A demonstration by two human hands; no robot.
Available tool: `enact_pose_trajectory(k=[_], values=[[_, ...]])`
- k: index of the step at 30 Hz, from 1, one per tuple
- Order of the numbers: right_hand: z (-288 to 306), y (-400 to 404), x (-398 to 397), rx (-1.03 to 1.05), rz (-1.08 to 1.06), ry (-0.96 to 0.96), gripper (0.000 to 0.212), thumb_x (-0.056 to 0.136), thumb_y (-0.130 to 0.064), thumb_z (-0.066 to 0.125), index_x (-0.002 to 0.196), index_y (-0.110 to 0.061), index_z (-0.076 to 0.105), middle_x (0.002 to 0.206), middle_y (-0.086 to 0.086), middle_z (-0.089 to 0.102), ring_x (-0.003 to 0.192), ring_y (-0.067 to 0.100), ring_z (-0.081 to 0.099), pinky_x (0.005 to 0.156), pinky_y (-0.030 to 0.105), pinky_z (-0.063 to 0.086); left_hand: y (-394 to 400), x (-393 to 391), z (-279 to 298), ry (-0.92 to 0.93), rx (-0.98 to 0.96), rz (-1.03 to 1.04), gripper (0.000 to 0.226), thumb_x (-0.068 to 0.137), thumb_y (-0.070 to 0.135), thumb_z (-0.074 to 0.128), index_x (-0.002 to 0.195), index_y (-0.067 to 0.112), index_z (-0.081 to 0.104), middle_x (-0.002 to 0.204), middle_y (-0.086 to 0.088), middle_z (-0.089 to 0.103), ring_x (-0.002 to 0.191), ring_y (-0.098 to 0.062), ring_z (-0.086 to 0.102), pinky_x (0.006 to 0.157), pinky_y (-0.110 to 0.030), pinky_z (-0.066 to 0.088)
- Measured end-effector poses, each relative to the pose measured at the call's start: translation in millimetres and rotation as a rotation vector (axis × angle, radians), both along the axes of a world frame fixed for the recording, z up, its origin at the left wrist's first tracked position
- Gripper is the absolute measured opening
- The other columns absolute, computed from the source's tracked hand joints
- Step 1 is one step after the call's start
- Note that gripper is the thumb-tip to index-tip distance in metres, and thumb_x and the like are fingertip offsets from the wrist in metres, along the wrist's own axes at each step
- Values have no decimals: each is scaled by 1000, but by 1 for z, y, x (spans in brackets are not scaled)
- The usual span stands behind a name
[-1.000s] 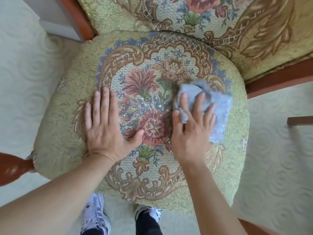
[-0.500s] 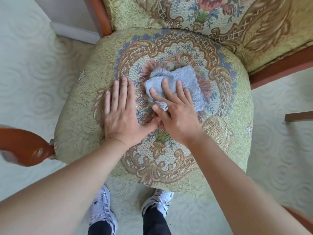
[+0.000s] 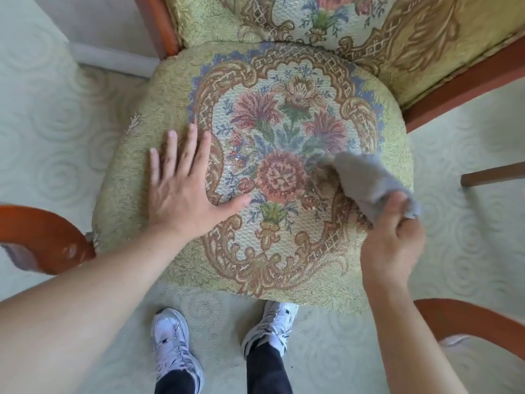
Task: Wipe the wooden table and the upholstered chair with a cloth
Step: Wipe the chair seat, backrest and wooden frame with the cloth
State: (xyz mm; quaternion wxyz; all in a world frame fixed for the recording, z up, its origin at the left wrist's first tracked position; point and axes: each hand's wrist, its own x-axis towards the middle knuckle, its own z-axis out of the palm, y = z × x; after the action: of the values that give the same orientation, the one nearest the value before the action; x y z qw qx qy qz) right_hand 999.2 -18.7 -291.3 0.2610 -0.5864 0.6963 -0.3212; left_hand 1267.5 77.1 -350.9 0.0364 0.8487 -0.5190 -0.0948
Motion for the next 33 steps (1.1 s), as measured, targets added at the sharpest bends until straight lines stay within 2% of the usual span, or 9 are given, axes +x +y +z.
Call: enact_pose_trajectory(k=[3,5,6,7,8,11,16,25,33], values=[[-2,13,9,33,-113,-2,60,100,-58,27,94,-12,65,64,-9,56,55,-6,49,51,18,37,1,0,-2,1,-22,-8,124,73,101,21,163,20,-3,170,-3,-9,156,-30,-5,123,-59,8],[-12,32,31,208,-16,2,60,102,-58,25,133,-18,57,117,3,65,109,4,57,90,26,45,2,1,-3,-1,-21,-13,124,73,101,21,163,20,-3,170,-3,-9,156,-31,-5,123,-59,8],[-17,44,45,263,40,43,57,104,-57,24,149,-26,42,151,3,43,142,12,33,115,33,27,2,1,-4,-4,-20,-15,124,73,101,21,163,19,-3,170,-4,-9,156,-31,-5,123,-59,8],[-21,56,60,267,109,122,55,105,-54,22,155,-32,28,164,-5,17,152,18,4,123,37,5,2,1,-4,-8,-19,-14,124,73,101,21,163,19,-2,170,-4,-9,156,-31,-5,123,-59,8],[-23,66,76,247,175,197,52,106,-51,19,155,-35,21,165,-9,3,151,20,-13,122,38,-8,2,2,-4,-13,-18,-13,124,73,101,20,163,19,-2,170,-4,-8,156,-31,-5,123,-59,8],[-24,83,117,221,318,229,53,104,-51,15,154,-35,20,163,-10,-1,150,25,-19,121,39,-16,1,1,-3,0,-23,-2,123,73,98,26,164,19,0,171,-3,-6,156,-29,-4,123,-59,7],[-23,46,142,251,465,172,49,107,-44,23,155,-32,27,166,-4,6,152,23,-14,121,36,-16,0,-9,-1,23,-27,-6,122,71,95,26,163,20,-1,171,-1,-8,156,-27,-7,124,-58,6],[-25,-44,175,113,893,349,49,107,-41,27,154,-28,31,167,3,11,151,38,-8,120,47,-10,4,-1,-2,-11,-26,-4,127,70,101,11,163,16,0,171,-2,-6,157,-27,-4,124,-57,5],[-33,-22,107,-98,1208,461,45,105,-27,46,150,-25,41,163,-3,21,153,34,1,124,48,0,8,-2,2,-17,-13,-28,131,72,100,12,162,4,6,170,-9,0,157,-27,-1,124,-55,8]])
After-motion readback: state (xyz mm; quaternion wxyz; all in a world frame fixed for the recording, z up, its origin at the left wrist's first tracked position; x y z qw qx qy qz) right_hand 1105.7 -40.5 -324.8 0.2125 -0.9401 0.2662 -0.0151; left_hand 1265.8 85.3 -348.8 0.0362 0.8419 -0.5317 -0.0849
